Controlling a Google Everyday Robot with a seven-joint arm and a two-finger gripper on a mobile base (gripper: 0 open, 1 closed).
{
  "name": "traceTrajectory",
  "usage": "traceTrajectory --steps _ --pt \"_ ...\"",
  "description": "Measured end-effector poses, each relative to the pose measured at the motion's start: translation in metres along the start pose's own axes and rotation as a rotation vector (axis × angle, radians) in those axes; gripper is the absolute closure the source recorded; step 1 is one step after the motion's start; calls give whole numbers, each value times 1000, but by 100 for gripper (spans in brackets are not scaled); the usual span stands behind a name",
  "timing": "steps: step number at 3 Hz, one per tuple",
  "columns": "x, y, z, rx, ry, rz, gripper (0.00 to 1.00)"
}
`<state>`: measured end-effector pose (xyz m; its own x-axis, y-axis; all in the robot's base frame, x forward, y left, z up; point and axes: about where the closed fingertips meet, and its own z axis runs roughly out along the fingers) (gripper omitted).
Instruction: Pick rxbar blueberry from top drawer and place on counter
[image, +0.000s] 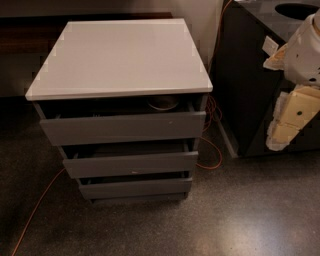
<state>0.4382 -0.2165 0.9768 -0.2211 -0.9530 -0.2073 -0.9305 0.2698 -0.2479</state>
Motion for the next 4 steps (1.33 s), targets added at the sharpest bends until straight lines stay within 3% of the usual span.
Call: traceTrajectory --steps 2,4 --pt "3 1 4 -4 -2 -6 0" --pt "-12 8 57 -57 -118 -116 0"
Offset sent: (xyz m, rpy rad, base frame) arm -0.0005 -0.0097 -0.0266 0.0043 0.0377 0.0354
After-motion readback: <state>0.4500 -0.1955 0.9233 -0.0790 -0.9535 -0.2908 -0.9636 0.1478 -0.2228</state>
